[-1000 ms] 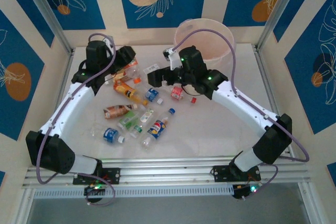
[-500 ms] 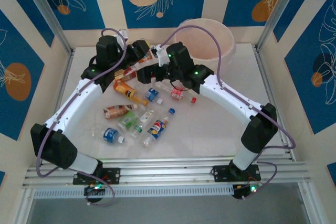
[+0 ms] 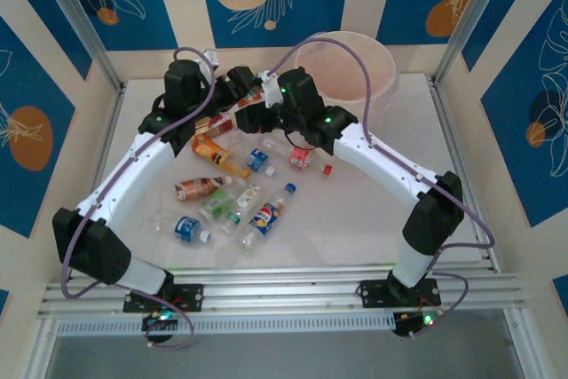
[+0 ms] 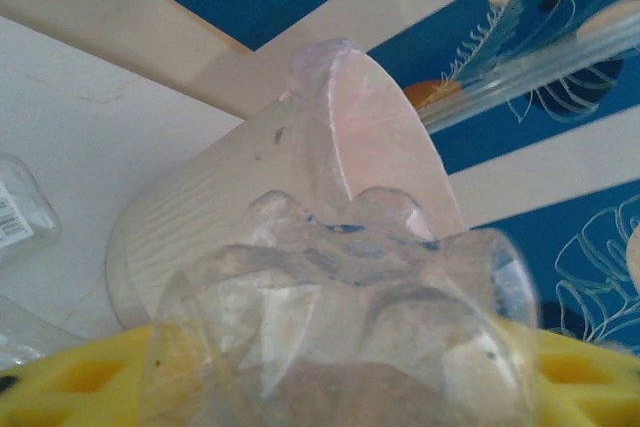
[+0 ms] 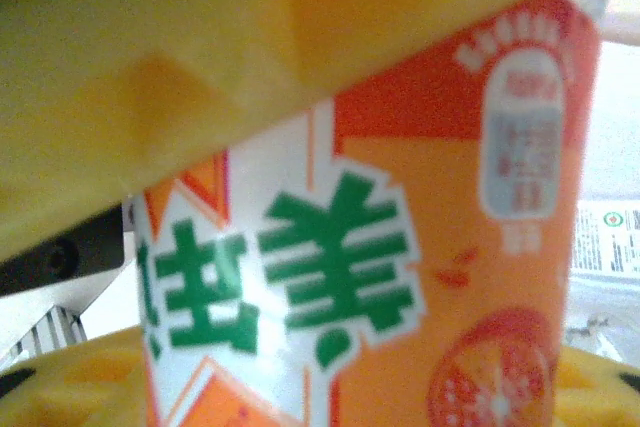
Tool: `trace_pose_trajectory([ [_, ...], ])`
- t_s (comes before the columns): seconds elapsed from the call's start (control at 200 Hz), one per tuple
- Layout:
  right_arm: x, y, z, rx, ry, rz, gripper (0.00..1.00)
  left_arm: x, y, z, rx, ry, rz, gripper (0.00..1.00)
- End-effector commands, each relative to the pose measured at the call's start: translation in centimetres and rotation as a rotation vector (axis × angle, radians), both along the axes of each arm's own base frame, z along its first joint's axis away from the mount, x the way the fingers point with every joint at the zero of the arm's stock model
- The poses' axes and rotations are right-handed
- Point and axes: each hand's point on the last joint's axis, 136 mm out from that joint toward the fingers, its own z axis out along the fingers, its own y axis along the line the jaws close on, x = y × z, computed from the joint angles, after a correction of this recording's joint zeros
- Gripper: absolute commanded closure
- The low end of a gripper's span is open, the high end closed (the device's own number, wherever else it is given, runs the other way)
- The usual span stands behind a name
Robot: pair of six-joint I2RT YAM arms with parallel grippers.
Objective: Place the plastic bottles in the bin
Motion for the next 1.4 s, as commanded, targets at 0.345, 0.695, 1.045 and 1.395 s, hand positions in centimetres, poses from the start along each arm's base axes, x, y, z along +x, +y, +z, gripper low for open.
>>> trace_pose_trajectory([
  [0.345,1.1,-4.7,1.5,-0.066,-0.039,-0.14,0.53,-3.3,3.7,9.3,0.056,-0.241,0.089,0.0],
  [0.695,3.1,-11.2,5.0,-0.128,-0.118,-0.317,0.54,-8.9,12.2,13.5,0.223,-0.429,0.397,0.0],
  [1.045,9.0,-19.5,8.3,-0.264,-0.183,-0.607,0.54,-9.9,14.9,10.2,0.345,-0.364,0.493,0.01],
  [1.395,15.2,-22.3,3.4,-0.464,-0.131,-0.667,0.53,-9.0,14.5,7.3,0.404,-0.292,0.465,0.01],
])
